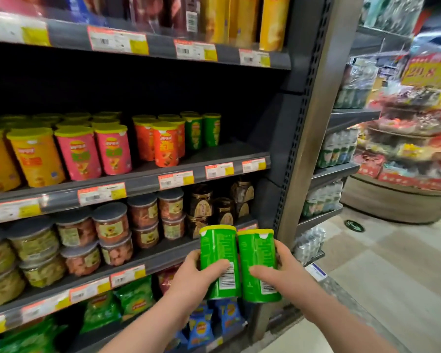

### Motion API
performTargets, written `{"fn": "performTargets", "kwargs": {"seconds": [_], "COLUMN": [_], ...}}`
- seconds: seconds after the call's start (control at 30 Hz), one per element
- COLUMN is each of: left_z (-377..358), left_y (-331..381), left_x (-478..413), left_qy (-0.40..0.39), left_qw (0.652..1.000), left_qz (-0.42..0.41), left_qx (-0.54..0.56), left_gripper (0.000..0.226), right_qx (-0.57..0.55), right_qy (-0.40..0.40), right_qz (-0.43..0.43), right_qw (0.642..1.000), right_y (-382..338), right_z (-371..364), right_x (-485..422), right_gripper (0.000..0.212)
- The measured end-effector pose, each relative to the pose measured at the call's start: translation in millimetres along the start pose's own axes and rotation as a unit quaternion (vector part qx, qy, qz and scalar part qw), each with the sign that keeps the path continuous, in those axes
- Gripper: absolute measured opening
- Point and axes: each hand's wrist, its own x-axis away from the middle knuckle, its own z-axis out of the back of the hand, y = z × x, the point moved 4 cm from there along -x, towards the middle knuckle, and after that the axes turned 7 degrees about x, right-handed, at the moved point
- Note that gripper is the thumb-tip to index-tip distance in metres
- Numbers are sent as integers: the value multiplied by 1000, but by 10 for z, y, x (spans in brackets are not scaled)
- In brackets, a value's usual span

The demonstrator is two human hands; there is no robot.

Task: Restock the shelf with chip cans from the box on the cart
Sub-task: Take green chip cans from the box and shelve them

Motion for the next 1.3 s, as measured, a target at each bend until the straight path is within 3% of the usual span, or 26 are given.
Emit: {"fn": "performTargets", "kwargs": {"seconds": [0.13, 0.27, 0.3, 0.4, 0.43, 0.57, 0.67, 0.73, 0.87, 1.0, 1.07, 1.17, 1.3], "left_z": [-190, -227, -220, -178, -154, -61, 10, 57, 96, 46, -5, -101, -137], "left_y": [338, 696, 779, 977, 1028, 1179, 1336, 1421, 1510, 1618, 1663, 1740, 1802], "left_x": [-480, -943, -1031, -1296, -1384, -1668, -1772, -1829, -1918, -2012, -2052, -2053, -2088], "left_qy": [-18, -16, -13, -8, -4, 19, 51, 76, 130, 152, 166, 170, 178], "left_qw": [999, 996, 996, 995, 995, 992, 988, 983, 971, 960, 957, 956, 953], "left_qz": [-27, -74, -82, -100, -101, -111, -133, -154, -177, -193, -193, -208, -219], "left_qx": [33, 39, 32, 22, 28, 47, 59, 68, 93, 132, 141, 122, 108], "left_gripper": [70, 37, 37, 75, 78, 52, 39, 43, 31, 47, 31, 30, 28], "right_qx": [6, 23, 26, 21, 18, 21, 37, 59, 69, 95, 113, 131, 128], "right_qy": [21, 43, 46, 45, 46, 46, 47, 46, 26, 4, -6, -23, -29], "right_qz": [33, 59, 67, 92, 102, 142, 163, 172, 200, 200, 187, 185, 203], "right_qw": [999, 997, 996, 995, 994, 989, 985, 982, 977, 975, 976, 974, 970], "right_y": [-274, -537, -602, -827, -908, -1269, -1555, -1706, -1935, -2028, -2007, -1991, -2005], "right_z": [252, 379, 406, 488, 521, 629, 670, 665, 623, 509, 435, 345, 288], "right_x": [-448, -939, -1048, -1345, -1445, -1898, -2323, -2639, -3187, -3651, -3844, -4012, -4169], "right_gripper": [60, 69, 71, 64, 61, 47, 61, 71, 63, 68, 70, 67, 82]}}
